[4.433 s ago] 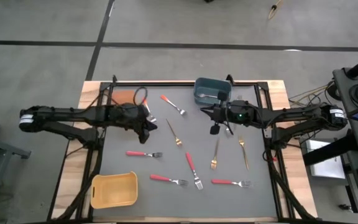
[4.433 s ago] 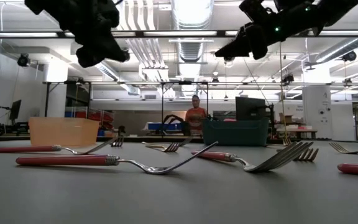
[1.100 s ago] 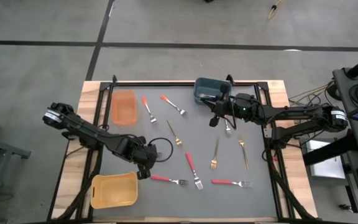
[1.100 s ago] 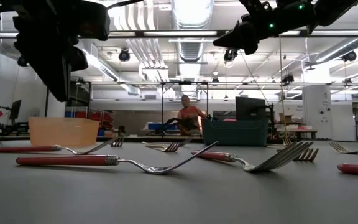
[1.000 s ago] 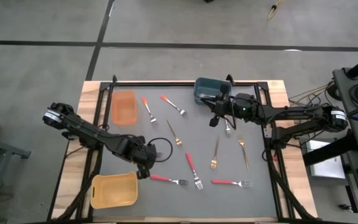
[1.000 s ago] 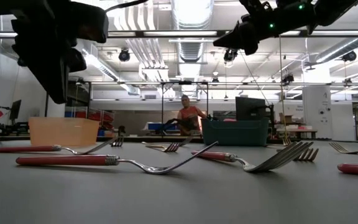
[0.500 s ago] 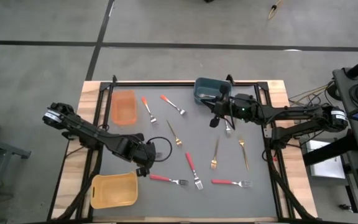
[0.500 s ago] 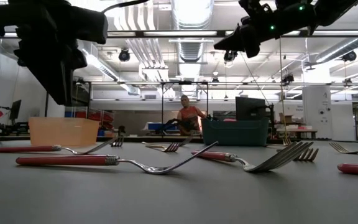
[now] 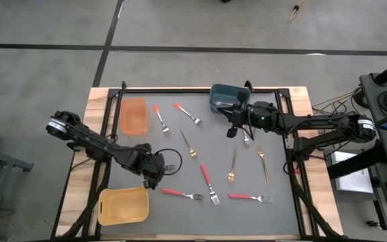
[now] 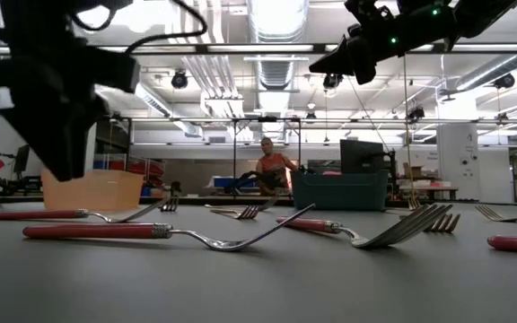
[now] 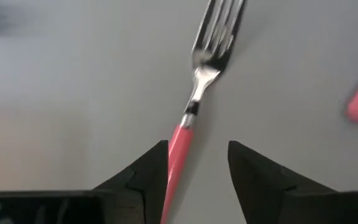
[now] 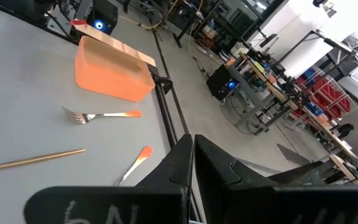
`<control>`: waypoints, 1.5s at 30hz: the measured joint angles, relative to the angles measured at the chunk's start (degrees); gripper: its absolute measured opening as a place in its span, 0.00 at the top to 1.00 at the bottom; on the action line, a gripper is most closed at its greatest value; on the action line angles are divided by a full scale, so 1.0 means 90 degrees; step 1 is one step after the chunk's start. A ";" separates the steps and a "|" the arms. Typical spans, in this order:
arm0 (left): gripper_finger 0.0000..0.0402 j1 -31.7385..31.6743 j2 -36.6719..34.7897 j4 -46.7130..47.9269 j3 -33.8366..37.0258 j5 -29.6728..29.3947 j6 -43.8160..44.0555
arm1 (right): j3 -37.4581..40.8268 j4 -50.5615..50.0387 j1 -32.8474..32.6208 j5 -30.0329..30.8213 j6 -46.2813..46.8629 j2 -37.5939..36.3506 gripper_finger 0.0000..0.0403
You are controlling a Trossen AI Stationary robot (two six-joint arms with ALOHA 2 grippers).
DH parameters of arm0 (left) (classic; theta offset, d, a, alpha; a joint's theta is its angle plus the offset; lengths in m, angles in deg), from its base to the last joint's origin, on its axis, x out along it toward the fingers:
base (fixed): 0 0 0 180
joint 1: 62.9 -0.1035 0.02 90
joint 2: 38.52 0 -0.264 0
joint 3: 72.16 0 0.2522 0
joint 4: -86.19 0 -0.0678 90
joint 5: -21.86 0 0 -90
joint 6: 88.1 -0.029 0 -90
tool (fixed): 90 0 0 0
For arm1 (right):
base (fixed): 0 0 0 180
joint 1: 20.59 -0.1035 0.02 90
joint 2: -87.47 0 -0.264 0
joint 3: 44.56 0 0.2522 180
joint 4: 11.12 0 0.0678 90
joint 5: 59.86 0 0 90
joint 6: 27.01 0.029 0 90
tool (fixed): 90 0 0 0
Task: Sort silverware by color (type)
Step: Put the pink fork into the yellow bin
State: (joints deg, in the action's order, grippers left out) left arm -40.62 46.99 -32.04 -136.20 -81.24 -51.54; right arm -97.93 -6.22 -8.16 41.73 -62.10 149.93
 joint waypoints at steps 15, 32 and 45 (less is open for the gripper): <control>0.63 -0.0005 -0.0005 -0.0518 0.0713 -0.0053 -0.0112 | 0.0000 -0.0002 0.0000 0.0002 -0.0041 0.0000 0.98; 0.63 0.0002 -0.0007 -0.0553 0.0503 0.0032 -0.0173 | 0.0002 -0.0006 0.0000 0.0002 -0.0053 0.0000 0.98; 0.63 -0.0500 0.0024 -0.0597 0.0164 0.0143 -0.0792 | 0.0002 -0.0010 0.0000 0.0005 -0.0053 0.0000 0.98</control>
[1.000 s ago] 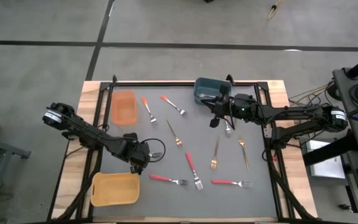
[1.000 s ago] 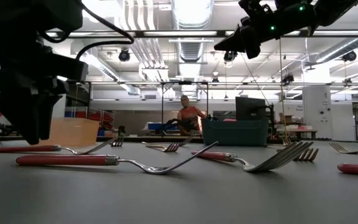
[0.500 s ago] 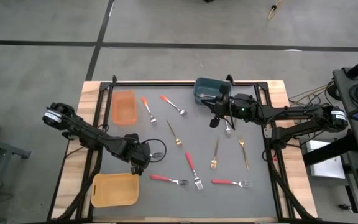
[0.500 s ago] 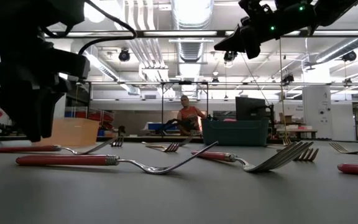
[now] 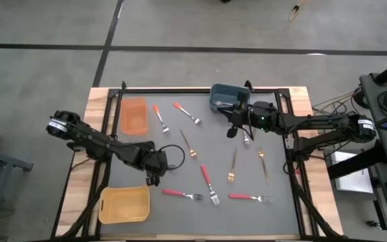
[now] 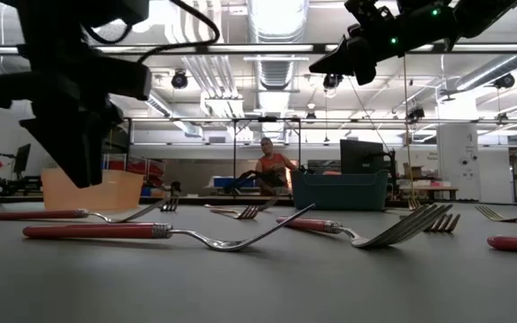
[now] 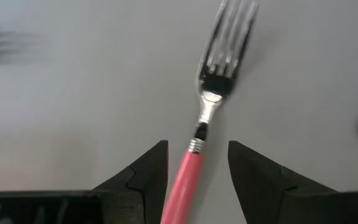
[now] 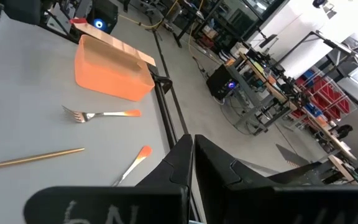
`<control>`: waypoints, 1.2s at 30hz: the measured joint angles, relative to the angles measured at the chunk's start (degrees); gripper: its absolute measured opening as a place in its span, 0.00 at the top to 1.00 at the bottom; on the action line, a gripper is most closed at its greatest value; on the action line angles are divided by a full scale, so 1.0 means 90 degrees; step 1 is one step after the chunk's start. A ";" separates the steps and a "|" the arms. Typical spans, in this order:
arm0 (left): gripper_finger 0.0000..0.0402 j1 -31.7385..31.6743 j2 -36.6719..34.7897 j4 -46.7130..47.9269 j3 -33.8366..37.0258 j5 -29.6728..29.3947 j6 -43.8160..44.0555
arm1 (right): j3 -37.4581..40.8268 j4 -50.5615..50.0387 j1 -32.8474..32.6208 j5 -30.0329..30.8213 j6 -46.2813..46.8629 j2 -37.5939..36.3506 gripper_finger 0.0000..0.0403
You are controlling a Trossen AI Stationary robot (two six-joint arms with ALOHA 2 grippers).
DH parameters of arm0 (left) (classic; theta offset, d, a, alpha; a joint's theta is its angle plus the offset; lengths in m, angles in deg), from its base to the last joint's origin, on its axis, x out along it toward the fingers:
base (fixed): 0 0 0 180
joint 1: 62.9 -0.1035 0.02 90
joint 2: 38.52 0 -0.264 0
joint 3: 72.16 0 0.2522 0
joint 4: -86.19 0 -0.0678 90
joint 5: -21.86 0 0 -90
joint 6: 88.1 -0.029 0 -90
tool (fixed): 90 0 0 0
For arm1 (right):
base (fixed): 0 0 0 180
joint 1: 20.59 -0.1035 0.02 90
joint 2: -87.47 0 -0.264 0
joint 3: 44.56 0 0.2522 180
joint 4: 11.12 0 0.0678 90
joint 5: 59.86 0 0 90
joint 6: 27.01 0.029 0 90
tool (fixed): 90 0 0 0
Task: Sort silverware by color (type)
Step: Put the pink fork into the yellow bin
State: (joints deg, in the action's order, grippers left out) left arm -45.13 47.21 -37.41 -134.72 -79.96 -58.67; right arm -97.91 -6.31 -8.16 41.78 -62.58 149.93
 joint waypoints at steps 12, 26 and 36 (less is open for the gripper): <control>0.63 -0.0376 0.0450 -0.0120 0.0016 0.0899 -0.0554 | 0.0000 -0.0040 0.0000 0.0010 -0.0051 0.0000 0.98; 0.66 -0.0386 0.0804 -0.0126 0.0021 0.0886 -0.0622 | 0.0000 -0.0040 0.0000 0.0007 -0.0051 0.0000 0.98; 0.88 -0.0439 0.0804 -0.0121 0.0021 0.0854 -0.0627 | 0.0000 -0.0040 0.0000 0.0005 -0.0053 0.0000 0.98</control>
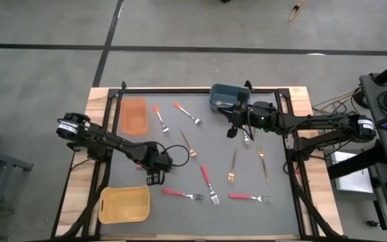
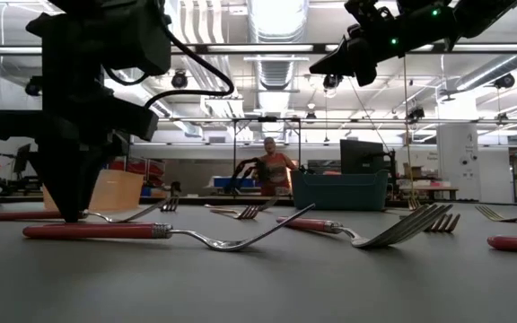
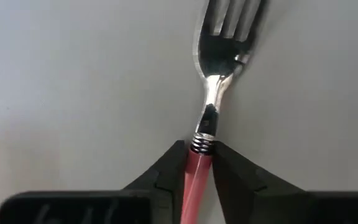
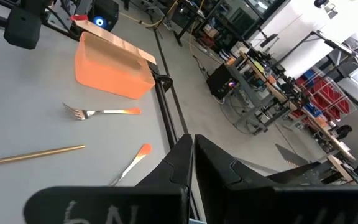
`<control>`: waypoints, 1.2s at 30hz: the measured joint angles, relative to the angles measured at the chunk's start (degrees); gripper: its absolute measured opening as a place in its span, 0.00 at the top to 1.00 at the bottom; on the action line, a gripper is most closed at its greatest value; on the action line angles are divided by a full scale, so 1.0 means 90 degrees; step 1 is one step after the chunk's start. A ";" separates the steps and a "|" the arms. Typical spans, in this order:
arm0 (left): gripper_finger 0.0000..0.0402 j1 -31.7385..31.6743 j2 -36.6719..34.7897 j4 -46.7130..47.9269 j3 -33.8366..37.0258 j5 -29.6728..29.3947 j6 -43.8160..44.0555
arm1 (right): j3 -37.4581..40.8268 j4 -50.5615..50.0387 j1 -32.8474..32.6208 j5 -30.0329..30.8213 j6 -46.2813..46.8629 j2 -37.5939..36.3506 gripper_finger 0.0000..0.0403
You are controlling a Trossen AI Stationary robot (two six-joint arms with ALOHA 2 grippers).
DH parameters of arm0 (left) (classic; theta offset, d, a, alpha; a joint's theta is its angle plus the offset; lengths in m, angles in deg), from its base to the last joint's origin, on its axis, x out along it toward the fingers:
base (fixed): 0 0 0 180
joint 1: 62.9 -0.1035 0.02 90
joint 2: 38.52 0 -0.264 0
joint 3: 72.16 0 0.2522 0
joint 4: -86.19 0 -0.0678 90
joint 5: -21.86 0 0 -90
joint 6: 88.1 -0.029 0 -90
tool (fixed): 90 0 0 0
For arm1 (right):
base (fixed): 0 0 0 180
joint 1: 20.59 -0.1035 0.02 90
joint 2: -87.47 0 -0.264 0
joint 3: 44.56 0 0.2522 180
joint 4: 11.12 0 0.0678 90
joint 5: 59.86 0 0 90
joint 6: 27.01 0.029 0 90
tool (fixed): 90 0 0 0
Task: Sort silverware by color (type)
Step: Put the pink fork into the yellow bin
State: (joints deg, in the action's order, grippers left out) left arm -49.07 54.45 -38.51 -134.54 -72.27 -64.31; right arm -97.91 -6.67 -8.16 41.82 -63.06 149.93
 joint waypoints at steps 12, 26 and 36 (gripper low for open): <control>0.95 -0.0003 -0.0007 -0.0001 0.0000 -0.0004 -0.0041 | 0.0000 0.0000 0.0000 -0.0002 0.0000 0.0000 0.98; 0.95 0.0029 -0.0490 0.1232 -0.1171 -0.0798 0.0004 | 0.0000 0.0000 0.0002 -0.0006 -0.0064 0.0000 0.98; 0.95 0.0304 -0.0675 0.3063 -0.2780 -0.1387 -0.0033 | 0.0000 -0.0001 0.0000 -0.0005 0.0051 0.0000 0.98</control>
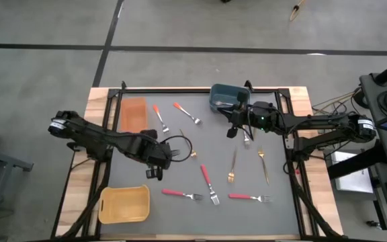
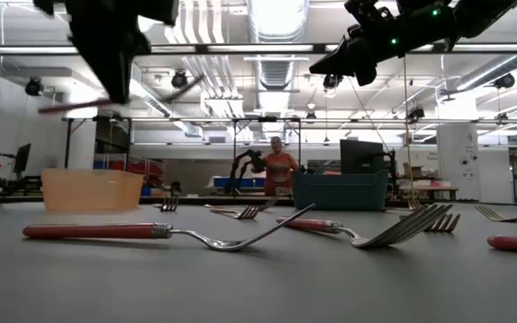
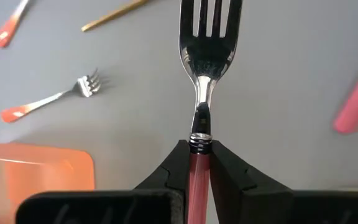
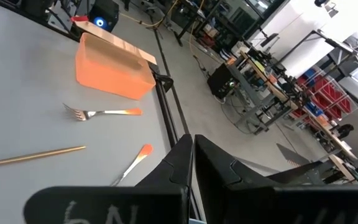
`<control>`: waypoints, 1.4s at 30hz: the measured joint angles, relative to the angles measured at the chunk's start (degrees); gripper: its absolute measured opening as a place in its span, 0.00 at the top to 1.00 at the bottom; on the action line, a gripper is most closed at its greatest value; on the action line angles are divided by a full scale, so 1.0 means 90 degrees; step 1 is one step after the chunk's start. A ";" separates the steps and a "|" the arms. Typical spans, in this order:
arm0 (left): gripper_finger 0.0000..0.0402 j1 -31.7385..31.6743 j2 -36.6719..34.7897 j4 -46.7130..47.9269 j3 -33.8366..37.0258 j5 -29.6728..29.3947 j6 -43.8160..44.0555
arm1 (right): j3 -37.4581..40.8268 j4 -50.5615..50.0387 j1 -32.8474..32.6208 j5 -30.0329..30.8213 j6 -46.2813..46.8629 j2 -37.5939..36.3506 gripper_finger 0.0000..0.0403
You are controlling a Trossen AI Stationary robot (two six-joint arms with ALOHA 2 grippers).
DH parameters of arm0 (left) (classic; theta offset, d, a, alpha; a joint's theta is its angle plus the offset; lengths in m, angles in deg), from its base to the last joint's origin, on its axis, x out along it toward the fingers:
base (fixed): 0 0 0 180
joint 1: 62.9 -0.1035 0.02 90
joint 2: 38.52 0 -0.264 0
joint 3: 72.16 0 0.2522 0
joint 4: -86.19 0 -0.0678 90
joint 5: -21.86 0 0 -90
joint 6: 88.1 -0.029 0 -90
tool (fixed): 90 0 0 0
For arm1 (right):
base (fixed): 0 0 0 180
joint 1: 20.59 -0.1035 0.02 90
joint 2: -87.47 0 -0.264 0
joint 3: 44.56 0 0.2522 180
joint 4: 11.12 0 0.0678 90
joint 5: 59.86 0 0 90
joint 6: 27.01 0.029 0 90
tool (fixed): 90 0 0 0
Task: Sort silverware by color (type)
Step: Put the pink fork into the yellow bin
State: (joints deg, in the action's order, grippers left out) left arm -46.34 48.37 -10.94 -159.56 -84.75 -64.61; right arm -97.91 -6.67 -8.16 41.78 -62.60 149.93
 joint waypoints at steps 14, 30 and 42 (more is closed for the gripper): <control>0.95 0.1195 -0.0005 0.1689 -0.1304 0.0540 0.1745 | 0.0000 -0.0002 0.0000 0.0000 0.0000 0.0000 0.98; 0.95 0.3163 0.0021 0.2165 -0.1397 0.2094 0.4291 | 0.0000 0.0003 0.0000 0.0000 0.0036 0.0000 0.98; 0.95 0.3448 0.0288 0.2134 -0.1188 0.2669 0.4285 | 0.0000 0.0003 0.0000 0.0000 0.0129 0.0000 0.98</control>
State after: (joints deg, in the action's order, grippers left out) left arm -15.31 50.96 8.26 -170.24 -60.73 -26.04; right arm -97.91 -6.65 -8.16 41.78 -61.44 149.93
